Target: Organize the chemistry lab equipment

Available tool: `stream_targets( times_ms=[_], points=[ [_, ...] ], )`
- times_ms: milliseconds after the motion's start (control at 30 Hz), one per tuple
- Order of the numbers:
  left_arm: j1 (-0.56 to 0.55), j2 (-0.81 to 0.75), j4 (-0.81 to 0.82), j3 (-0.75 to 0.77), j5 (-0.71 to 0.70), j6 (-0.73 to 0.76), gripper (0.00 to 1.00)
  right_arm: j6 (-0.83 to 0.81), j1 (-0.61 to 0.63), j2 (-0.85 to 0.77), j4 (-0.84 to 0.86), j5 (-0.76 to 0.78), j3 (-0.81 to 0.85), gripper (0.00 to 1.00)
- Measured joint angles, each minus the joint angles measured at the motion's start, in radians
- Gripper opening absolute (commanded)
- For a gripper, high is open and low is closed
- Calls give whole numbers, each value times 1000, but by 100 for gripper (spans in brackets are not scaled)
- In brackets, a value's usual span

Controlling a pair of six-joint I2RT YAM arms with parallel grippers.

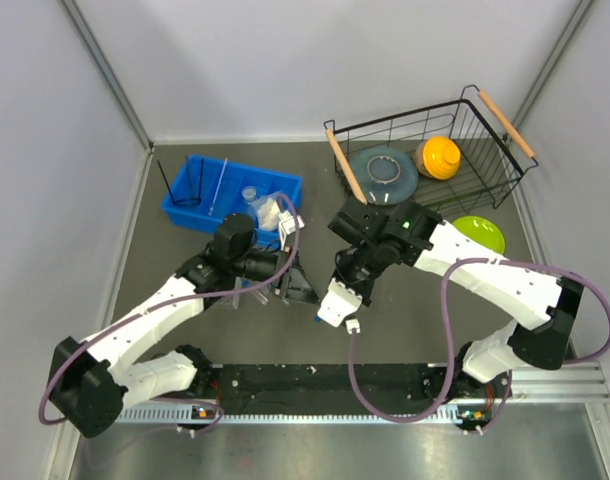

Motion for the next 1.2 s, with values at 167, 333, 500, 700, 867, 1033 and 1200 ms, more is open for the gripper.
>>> stream_targets(
  times_ms=[167, 333, 500, 700, 867, 1033, 1200],
  points=[
    [64, -122, -9, 0, -63, 9, 74, 106, -14, -1, -8, -27, -47, 6],
    [94, -297, -7, -22, -192, 50, 77, 282, -94, -9, 5, -159, -50, 5],
    [94, -472, 78, -153, -390, 53, 81, 533, -173, -40, 106, -299, -132, 5],
    [95, -584, 294, -359, -592, -32, 81, 930, -260, -43, 319, -446, -251, 5],
    [93, -534, 395, -365, -653, -63, 80, 1222, -322, -3, 512, -526, -266, 5],
    [78, -491, 458, -365, -706, -93, 70, 1410, -327, 28, 647, -568, -304, 5],
    [66, -443, 481, -365, -752, -137, 59, 1502, -328, 42, 715, -591, -309, 5]
  ],
)
